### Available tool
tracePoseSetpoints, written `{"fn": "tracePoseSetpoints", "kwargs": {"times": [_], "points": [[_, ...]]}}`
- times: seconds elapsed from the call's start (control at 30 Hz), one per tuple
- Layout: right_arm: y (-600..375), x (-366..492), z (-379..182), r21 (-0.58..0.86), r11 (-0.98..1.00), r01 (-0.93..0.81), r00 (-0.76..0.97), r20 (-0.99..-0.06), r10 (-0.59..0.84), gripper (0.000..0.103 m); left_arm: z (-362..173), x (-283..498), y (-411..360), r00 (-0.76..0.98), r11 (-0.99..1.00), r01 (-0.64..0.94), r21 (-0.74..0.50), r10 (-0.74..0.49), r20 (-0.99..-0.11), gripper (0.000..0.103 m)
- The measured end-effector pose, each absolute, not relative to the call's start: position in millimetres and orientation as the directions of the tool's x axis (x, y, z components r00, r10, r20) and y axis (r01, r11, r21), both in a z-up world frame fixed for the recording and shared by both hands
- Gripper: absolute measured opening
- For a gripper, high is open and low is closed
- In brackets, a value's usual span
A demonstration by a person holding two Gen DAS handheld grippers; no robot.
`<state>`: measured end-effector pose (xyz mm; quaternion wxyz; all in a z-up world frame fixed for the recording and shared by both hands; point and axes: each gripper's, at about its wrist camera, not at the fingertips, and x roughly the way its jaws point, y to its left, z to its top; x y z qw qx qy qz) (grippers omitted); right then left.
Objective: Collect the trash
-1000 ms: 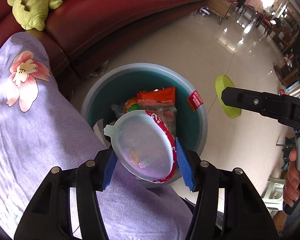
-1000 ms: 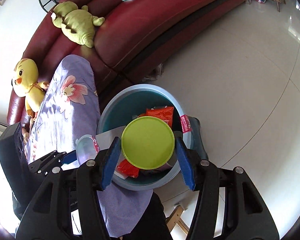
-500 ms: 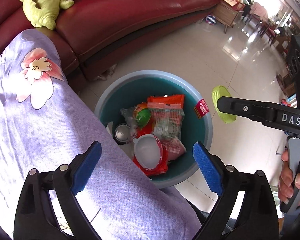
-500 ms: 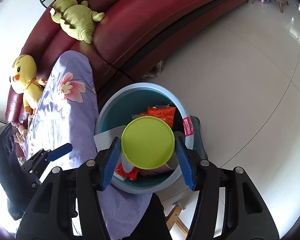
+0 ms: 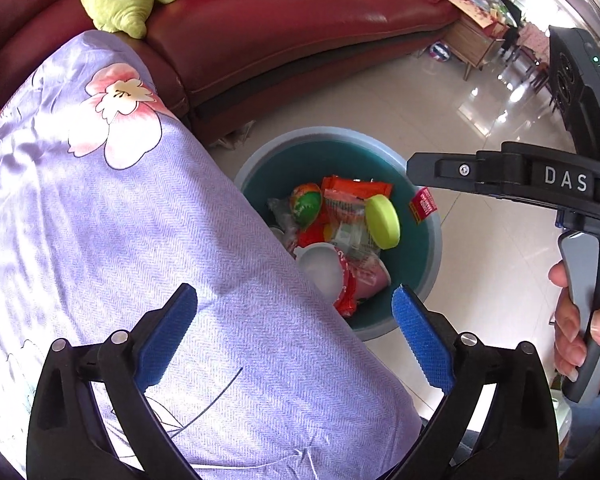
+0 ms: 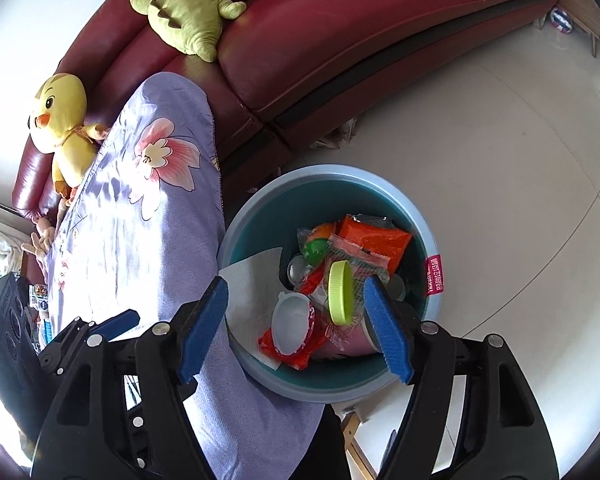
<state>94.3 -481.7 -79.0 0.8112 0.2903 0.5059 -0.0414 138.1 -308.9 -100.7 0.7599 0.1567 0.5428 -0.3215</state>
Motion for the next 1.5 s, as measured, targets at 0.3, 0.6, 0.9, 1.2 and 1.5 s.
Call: {"fn": "tracePoseSetpoints", "kwargs": {"times": [0.3, 0.6, 0.9, 1.2, 1.5], "points": [[-481, 86, -82, 0.407, 0.825, 0.393, 0.463, -0.862, 0.205, 0.074, -104, 134, -298, 0.198, 0.748, 0.653, -0.119, -0.321, -0.926, 0.098], [-473, 69, -72, 0.390, 0.831, 0.396, 0.461, -0.868, 0.188, 0.079, -94, 127, -284, 0.221, 0.759, 0.642, -0.108, -0.317, -0.922, 0.098], [-462, 42, -56, 0.349, 0.850, 0.394, 0.463, -0.874, 0.145, 0.087, -78, 112, -268, 0.252, 0.777, 0.622, -0.094, -0.312, -0.916, 0.098], [-444, 18, -42, 0.309, 0.882, 0.356, 0.464, -0.877, 0.120, 0.089, -71, 97, -249, 0.275, 0.808, 0.583, -0.087, -0.297, -0.914, 0.099], [-420, -6, -24, 0.262, 0.922, 0.284, 0.484, -0.870, 0.098, 0.093, -59, 72, -229, 0.331, 0.837, 0.544, -0.057, -0.277, -0.902, 0.099]]}}
